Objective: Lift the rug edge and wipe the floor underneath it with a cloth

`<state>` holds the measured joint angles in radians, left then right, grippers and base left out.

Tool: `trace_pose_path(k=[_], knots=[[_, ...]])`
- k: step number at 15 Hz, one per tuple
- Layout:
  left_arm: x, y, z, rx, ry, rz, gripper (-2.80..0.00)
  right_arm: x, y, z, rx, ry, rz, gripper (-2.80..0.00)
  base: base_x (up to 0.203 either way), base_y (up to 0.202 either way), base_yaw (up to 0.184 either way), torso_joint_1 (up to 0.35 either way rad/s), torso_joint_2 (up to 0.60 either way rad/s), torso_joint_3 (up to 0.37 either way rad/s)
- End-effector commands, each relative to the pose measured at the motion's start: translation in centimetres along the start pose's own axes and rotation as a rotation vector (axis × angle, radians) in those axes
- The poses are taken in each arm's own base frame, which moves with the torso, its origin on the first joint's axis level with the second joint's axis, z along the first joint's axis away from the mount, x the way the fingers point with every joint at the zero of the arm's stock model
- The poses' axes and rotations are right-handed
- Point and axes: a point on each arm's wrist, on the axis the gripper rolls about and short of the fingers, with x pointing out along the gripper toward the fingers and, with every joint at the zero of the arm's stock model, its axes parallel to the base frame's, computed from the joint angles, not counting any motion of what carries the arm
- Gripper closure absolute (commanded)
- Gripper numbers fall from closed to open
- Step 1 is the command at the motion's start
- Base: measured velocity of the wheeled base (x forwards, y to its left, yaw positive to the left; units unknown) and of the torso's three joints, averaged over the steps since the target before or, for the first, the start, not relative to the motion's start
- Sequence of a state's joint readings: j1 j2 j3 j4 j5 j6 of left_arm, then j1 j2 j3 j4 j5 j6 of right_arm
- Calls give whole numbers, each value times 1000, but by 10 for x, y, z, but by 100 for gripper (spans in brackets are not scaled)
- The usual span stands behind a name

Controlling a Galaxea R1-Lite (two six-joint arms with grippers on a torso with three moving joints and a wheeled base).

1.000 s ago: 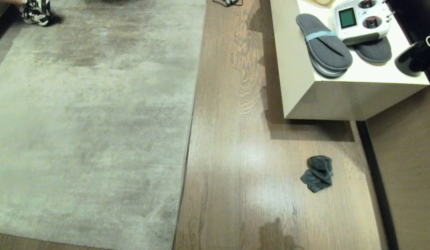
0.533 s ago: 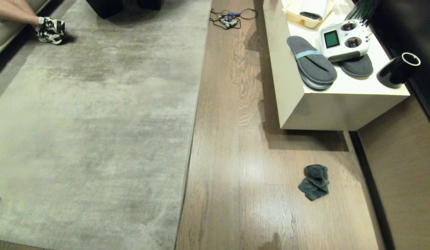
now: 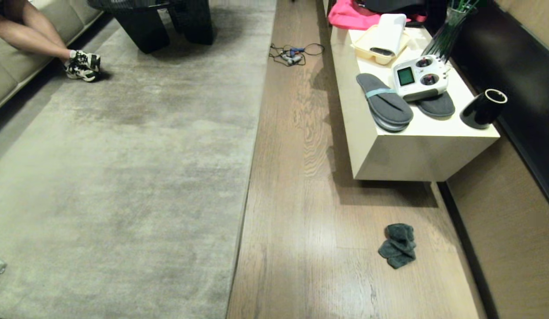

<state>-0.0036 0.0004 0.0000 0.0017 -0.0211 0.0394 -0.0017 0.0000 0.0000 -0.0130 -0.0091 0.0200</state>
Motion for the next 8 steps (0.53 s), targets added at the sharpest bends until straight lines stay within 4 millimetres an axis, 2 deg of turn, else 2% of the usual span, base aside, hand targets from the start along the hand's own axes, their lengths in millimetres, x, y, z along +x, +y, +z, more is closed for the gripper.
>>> trace_pose_path(k=[1, 8], knots=[[0, 0, 0, 1, 1, -1, 0, 0, 0, 0, 0, 1, 0, 0, 0, 0, 0, 2, 1, 195], [0, 0, 0, 1, 1, 0, 0, 0, 0, 0, 0, 1, 0, 0, 0, 0, 0, 1, 1, 203]])
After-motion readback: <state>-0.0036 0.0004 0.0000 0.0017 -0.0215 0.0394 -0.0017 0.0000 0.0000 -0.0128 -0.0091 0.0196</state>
